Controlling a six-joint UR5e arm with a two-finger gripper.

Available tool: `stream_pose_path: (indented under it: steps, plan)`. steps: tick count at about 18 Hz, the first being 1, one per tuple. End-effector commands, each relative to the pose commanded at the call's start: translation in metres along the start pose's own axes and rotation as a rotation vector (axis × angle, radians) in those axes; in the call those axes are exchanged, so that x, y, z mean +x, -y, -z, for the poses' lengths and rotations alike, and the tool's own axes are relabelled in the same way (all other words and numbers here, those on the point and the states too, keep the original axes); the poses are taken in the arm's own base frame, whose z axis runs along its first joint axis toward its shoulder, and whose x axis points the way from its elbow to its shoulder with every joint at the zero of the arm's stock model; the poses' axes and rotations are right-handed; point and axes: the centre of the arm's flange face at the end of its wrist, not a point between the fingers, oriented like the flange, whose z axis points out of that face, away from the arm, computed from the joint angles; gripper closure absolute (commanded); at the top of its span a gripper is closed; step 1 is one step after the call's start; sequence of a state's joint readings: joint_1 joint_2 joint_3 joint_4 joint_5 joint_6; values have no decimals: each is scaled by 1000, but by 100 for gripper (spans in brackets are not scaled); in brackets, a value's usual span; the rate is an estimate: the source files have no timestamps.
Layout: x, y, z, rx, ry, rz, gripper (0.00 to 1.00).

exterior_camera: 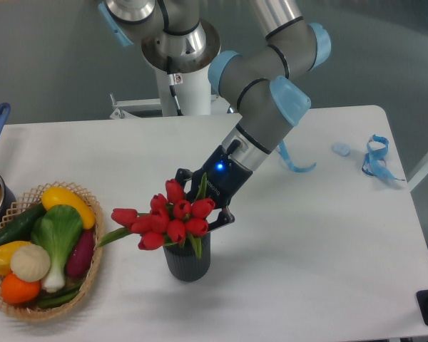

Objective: Pick up the flowers from the vase
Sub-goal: 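Lift the tulips straight up out of the dark grey vase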

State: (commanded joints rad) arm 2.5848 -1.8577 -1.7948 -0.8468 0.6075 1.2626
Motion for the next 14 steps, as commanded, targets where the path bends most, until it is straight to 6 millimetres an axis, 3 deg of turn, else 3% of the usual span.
stream_pose_path:
  steps: [8, 14]
  plan:
    - [7, 35, 31, 42, 44, 71, 64]
    - [5, 79, 61, 71, 94, 99, 64]
